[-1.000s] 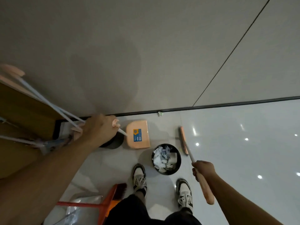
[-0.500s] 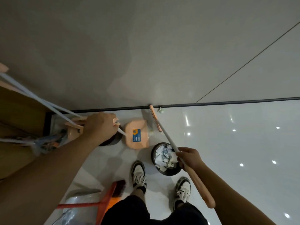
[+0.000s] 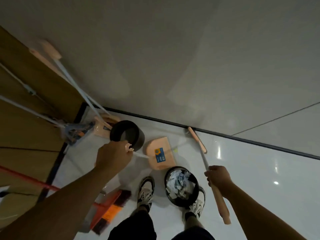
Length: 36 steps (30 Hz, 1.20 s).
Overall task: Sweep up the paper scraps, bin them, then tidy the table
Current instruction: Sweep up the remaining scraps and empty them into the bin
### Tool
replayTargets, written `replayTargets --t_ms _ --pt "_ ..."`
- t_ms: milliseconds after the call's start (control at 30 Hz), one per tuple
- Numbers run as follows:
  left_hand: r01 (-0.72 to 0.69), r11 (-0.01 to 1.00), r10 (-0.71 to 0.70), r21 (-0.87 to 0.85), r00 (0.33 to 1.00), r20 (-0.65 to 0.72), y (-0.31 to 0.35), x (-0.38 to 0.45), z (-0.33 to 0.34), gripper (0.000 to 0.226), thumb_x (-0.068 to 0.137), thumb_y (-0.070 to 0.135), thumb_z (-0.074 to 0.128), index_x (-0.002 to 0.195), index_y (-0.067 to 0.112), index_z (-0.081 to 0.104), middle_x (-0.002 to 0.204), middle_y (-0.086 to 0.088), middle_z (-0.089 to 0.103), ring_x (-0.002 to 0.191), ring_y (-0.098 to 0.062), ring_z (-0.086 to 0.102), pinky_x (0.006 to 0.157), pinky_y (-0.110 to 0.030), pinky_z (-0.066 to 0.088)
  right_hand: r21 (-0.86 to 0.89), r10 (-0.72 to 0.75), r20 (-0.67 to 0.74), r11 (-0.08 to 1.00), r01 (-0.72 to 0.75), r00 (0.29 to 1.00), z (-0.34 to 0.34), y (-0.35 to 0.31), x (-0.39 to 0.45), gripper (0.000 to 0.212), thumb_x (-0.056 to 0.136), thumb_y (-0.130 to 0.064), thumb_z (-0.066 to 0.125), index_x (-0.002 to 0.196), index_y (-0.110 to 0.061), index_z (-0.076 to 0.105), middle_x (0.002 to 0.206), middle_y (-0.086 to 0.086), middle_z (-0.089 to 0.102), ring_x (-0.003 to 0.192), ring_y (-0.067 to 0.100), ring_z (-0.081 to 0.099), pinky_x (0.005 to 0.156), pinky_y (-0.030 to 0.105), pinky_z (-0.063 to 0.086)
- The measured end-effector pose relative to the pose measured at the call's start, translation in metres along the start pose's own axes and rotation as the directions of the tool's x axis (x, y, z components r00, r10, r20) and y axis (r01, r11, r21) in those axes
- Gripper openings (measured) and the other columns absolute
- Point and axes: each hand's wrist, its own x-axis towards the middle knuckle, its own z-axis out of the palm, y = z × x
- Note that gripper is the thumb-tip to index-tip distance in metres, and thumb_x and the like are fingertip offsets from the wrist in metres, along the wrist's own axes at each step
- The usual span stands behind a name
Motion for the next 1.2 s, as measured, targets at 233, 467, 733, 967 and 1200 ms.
replayTargets --t_ms 233,467,733,967,1200 --pt "-0.017 1.000 0.017 0.003 1.000 -0.009 0.030 0.005 0.007 0.022 0.087 0.038 0.057 0.072 0.027 0.045 0.057 0.005 0.045 0.047 -0.011 0.042 0.044 -0.022 0.030 -0.253 0.015 0.220 0.967 0.042 0.975 -0.013 0.016 -0.027 0.023 0.081 0.005 0.065 0.103 0.012 0.066 0.071 0.018 0.066 0.048 0.023 0.057 0.043 0.025 0.047" --pt "0.008 0.999 -0.009 -0.038 1.000 -0.016 0.033 0.001 0.011 0.017 0.085 0.038 0.060 0.078 0.024 0.054 0.059 0.008 0.039 0.050 -0.012 0.041 0.045 -0.023 0.028 -0.160 -0.033 0.170 0.985 0.060 0.985 -0.029 0.030 -0.050 0.041 0.085 -0.002 0.068 0.125 0.000 0.062 0.063 0.010 0.063 0.038 0.016 0.052 0.039 0.022 0.045" --pt "0.004 0.998 -0.007 -0.068 0.999 -0.046 0.014 -0.012 0.018 0.021 0.088 0.036 0.057 0.072 0.026 0.047 0.057 0.007 0.039 0.051 -0.016 0.047 0.047 -0.024 0.038 -0.039 -0.050 0.162 0.998 0.057 0.986 0.024 0.031 -0.052 0.013 0.082 0.003 0.064 0.086 -0.010 0.067 0.064 0.016 0.061 0.038 0.018 0.053 0.040 0.023 0.044" --pt "-0.024 0.990 0.020 -0.140 0.999 -0.027 -0.008 -0.015 0.012 0.015 0.087 0.036 0.060 0.082 0.021 0.059 0.068 0.000 0.056 0.064 -0.022 0.059 0.050 -0.025 0.039 0.115 0.001 0.224 0.993 -0.027 0.975 0.040 0.036 -0.097 0.011 0.085 0.005 0.065 0.085 -0.003 0.073 0.057 0.016 0.058 0.036 0.021 0.048 0.035 0.020 0.038" --pt "0.094 0.984 -0.099 -0.148 0.995 -0.026 -0.013 -0.039 -0.006 0.024 0.088 0.037 0.059 0.070 0.027 0.046 0.064 0.004 0.050 0.060 -0.016 0.053 0.051 -0.026 0.043 0.042 -0.078 0.089 0.996 0.075 0.993 0.014 0.031 -0.085 0.010 0.079 0.006 0.069 0.085 0.013 0.068 0.051 0.015 0.055 0.038 0.023 0.050 0.038 0.022 0.041"
